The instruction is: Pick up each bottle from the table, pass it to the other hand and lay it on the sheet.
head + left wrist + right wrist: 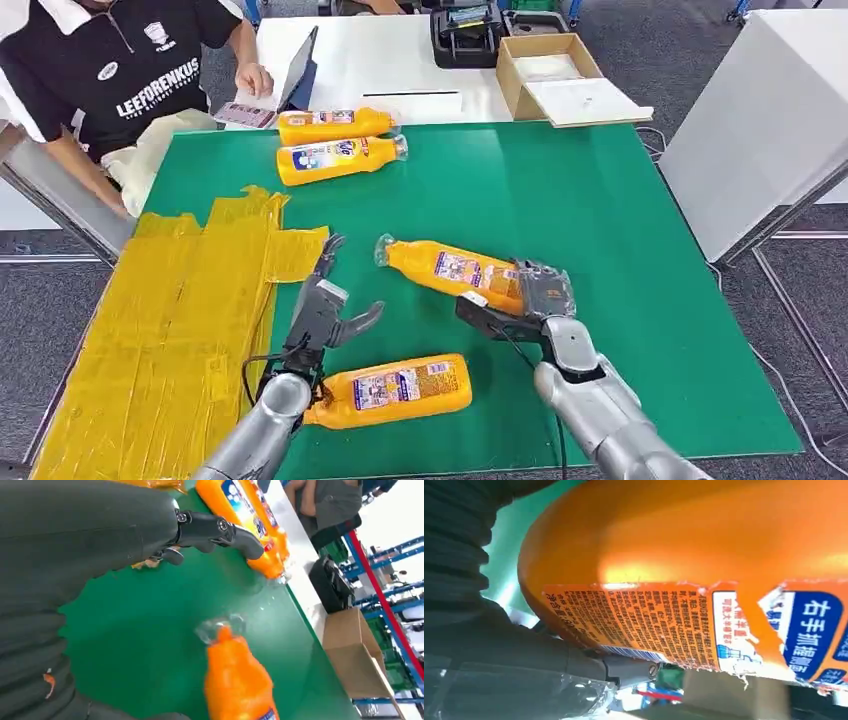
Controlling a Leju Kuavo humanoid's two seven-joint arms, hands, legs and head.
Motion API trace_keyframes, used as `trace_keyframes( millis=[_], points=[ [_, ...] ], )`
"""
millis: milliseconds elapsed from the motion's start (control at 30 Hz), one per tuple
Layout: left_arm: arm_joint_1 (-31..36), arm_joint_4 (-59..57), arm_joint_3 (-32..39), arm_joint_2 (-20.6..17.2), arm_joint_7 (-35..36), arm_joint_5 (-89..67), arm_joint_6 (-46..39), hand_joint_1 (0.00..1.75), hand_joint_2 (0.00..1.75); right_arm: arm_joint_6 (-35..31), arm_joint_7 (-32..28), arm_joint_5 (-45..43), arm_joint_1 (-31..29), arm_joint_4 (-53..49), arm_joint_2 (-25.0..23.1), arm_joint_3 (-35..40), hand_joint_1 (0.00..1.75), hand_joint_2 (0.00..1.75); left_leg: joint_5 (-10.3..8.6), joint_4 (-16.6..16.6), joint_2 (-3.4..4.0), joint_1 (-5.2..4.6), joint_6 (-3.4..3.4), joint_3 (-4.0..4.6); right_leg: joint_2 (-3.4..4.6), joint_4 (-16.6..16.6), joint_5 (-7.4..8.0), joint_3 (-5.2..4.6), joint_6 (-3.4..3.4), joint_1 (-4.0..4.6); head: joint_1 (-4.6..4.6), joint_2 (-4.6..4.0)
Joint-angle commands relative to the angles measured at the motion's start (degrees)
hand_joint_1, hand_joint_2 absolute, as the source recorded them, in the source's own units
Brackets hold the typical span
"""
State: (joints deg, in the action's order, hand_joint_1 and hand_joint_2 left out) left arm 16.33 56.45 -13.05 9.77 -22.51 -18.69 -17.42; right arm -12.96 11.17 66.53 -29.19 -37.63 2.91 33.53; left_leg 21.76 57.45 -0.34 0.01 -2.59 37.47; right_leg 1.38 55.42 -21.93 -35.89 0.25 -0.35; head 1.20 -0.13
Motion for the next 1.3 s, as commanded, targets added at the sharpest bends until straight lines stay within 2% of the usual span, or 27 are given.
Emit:
trace_keyframes(
  millis=[33, 67, 100, 167, 233, 300, 367, 467, 667, 700, 767, 900, 1033, 1300],
  points=[
    [-3.3, 4.0, 3.5, -1.5, 1.0, -0.7, -1.3, 0.00, 1.75, -4.3, 1.0, -0.6, 4.2, -4.6, -2.6, -12.9, 1.75, 1.75, 0.06, 0.0, 0.07, -0.01, 0.11, -0.13, -0.01, 0.0, -0.05, 0.11, -0.03, -0.01, 0.00, 0.00],
    [-4.0, 4.6, 3.9, -1.6, 1.0, -0.7, -1.3, 0.00, 1.75, -5.3, 0.8, -1.2, 4.4, -4.6, -2.9, -14.1, 1.75, 1.75, 0.24, 0.0, 0.11, -0.05, 0.25, -0.42, -0.08, 0.1, -0.23, 0.37, -0.06, -0.03, 0.00, 0.00],
    [-4.7, 5.4, 4.5, -1.6, 0.9, -0.7, -1.6, 0.00, 1.75, -6.6, 0.3, -2.1, 4.8, -4.7, -3.2, -15.3, 1.75, 1.75, 0.08, 0.0, 0.06, -0.02, 0.13, -0.18, -0.03, 0.0, -0.08, 0.15, -0.03, -0.01, 0.00, 0.00],
    [-5.6, 6.3, 4.8, -1.7, 0.8, -0.5, -1.6, 0.00, 1.75, -7.6, -0.5, -3.4, 5.4, -5.3, -3.5, -16.8, 1.75, 1.75, 0.14, 0.0, 0.13, -0.02, 0.17, -0.25, 0.02, 0.0, -0.11, 0.21, -0.05, -0.01, 0.00, 0.00],
    [-6.6, 7.3, 5.6, -1.6, 0.6, 1.0, -1.4, 0.00, 1.75, -12.9, -2.7, -5.8, 7.5, -8.2, -4.5, -19.7, 1.75, 1.75, 0.14, 0.0, 0.11, -0.02, 0.17, -0.21, -0.01, 0.0, -0.12, 0.17, -0.05, -0.01, 0.00, 0.00],
    [-7.1, 7.9, 6.2, -1.6, 0.4, 5.0, 2.1, 0.00, 1.75, -16.6, -5.5, -8.0, 9.6, -11.3, -5.1, -21.2, 1.75, 1.75, 0.13, 0.0, 0.06, -0.01, 0.17, -0.20, -0.05, 0.0, -0.13, 0.16, -0.05, 0.00, 0.00, 0.00],
    [-6.6, 7.3, 7.0, -0.9, 1.7, 14.8, 10.0, 0.00, 1.75, -21.2, -9.4, -10.5, 11.9, -14.2, -6.2, -21.9, 1.75, 1.75, 0.20, 0.0, 0.09, -0.02, 0.22, -0.29, -0.07, 0.1, -0.20, 0.24, -0.07, 0.00, -0.02, 0.00],
    [-5.3, 6.4, 5.5, -1.1, 3.1, 20.8, 14.1, 0.00, 1.75, -24.3, -12.3, -13.0, 13.2, -16.3, -7.5, -21.2, 1.75, 1.75, 0.13, 0.0, -0.02, 0.01, 0.18, -0.15, -0.15, 0.0, -0.16, 0.13, -0.06, 0.02, 0.00, 0.00],
    [-5.6, 8.6, 1.5, -1.4, 8.2, 31.1, 21.4, 0.00, 1.75, -27.0, -15.7, -14.8, 13.8, -19.0, -9.1, -18.4, 1.75, 1.75, 0.11, 0.0, 0.05, 0.00, 0.18, -0.06, -0.06, 0.1, -0.13, 0.00, -0.05, 0.00, 0.02, 0.00],
    [-5.6, 8.1, 0.7, -1.7, 10.4, 36.8, 25.5, 0.00, 1.75, -27.0, -18.3, -16.0, 14.1, -19.9, -9.5, -18.4, 1.75, 1.75, 0.17, 0.1, 0.02, -0.02, 0.23, -0.15, -0.12, 0.1, -0.19, 0.09, -0.06, 0.00, 0.02, 0.00],
    [-5.4, 7.4, -0.9, -1.9, 11.5, 40.6, 27.7, 0.00, 1.75, -27.0, -20.5, -14.3, 15.4, -21.9, -11.1, -20.2, 1.75, 1.75, 0.08, 0.0, 0.01, 0.00, 0.16, -0.04, -0.08, 0.0, -0.10, -0.03, -0.04, 0.00, 0.00, 0.00],
    [-5.1, 7.4, -1.7, -1.6, 12.0, 41.6, 28.5, 0.00, 1.75, -27.0, -21.2, -12.5, 16.4, -23.7, -12.0, -20.5, 1.75, 1.75, 0.14, 0.0, 0.03, -0.01, 0.20, -0.15, -0.08, 0.0, -0.15, 0.08, -0.04, 0.00, 0.00, 0.00],
    [-4.1, 8.2, -4.1, -1.2, 12.2, 41.7, 28.3, 0.00, 1.75, -27.0, -22.2, -11.9, 17.3, -24.9, -13.1, -17.4, 1.75, 1.75, 0.15, 0.0, -0.09, 0.00, 0.23, -0.13, -0.23, 0.1, -0.21, 0.09, -0.05, 0.01, 0.00, 0.00],
    [-3.9, 8.4, -4.7, -1.3, 12.2, 41.6, 28.2, 0.00, 1.75, -27.0, -22.4, -12.4, 17.1, -24.5, -12.7, -16.1, 1.75, 1.75, 0.12, 0.0, -0.02, -0.01, 0.22, -0.10, -0.12, 0.0, -0.13, 0.03, -0.04, 0.00, 0.00, 0.00]
  ],
)
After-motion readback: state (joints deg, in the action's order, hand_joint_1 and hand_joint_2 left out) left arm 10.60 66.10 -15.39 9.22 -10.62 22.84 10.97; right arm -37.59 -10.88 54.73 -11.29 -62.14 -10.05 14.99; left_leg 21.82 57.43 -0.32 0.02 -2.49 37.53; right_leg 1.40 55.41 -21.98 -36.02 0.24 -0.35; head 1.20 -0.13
